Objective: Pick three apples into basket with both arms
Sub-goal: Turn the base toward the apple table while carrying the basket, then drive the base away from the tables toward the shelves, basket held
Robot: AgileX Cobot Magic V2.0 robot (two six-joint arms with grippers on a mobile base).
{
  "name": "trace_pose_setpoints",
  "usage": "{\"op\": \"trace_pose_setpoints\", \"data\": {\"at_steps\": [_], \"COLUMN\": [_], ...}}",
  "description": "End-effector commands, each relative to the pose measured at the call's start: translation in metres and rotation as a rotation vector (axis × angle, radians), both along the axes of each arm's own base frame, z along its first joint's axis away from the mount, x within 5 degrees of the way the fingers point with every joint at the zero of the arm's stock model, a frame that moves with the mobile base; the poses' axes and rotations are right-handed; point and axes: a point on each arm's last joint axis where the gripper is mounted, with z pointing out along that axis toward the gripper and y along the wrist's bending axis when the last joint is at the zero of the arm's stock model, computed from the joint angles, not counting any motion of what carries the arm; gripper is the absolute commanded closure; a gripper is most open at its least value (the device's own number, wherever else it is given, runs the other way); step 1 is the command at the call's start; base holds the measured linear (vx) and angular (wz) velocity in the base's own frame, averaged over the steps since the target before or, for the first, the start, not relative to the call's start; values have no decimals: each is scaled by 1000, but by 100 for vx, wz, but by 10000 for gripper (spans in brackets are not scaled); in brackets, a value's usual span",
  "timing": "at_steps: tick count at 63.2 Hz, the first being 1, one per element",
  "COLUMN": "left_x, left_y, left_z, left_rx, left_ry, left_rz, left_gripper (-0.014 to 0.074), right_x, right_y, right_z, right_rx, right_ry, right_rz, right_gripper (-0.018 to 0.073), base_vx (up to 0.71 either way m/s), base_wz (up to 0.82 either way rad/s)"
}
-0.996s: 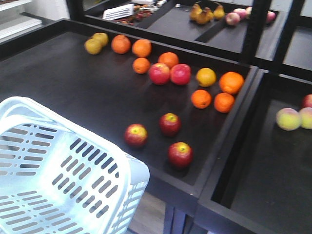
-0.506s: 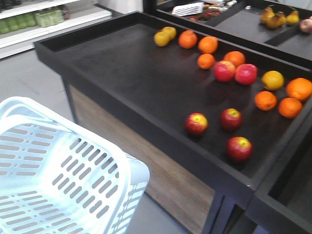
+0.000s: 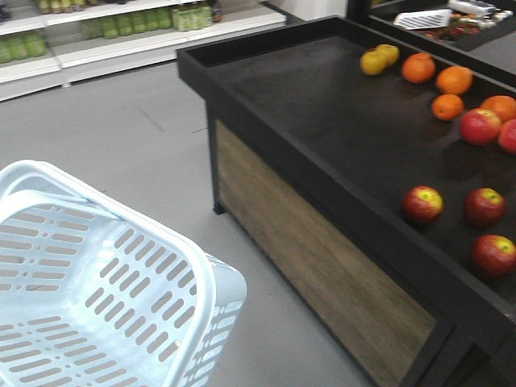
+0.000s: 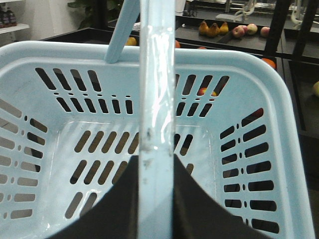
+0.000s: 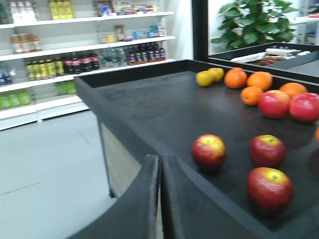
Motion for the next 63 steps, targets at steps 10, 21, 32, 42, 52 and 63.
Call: {"op": "trace_pose_setpoints", "data": {"at_steps": [10, 21, 32, 42, 52, 63], "left_x": [2, 2, 2, 2, 2, 2], "left_y": [2, 2, 2, 2, 2, 2], "left_z": [18, 18, 18, 18, 18, 18], "left_rx": [-83, -83, -83, -83, -83, -83], "left_ry": [-87, -87, -87, -87, -87, -87], "left_rz": [33, 33, 33, 33, 33, 33], "left_gripper": [603, 603, 603, 603, 603, 603], "right_x": [0, 0, 0, 0, 0, 0], "right_y": [0, 0, 0, 0, 0, 0], "right_z": [2, 2, 2, 2, 2, 2], "right_rx": [-12, -12, -12, -12, -12, -12], "right_ry": [-68, -68, -68, -68, -68, -68], "right_rz": [-4, -4, -4, -4, -4, -4], "right_gripper": [564, 564, 564, 564, 564, 564], "base_vx": [-11, -10, -10, -9, -7, -4], "base_wz": [43, 40, 37, 34, 32, 28]}}
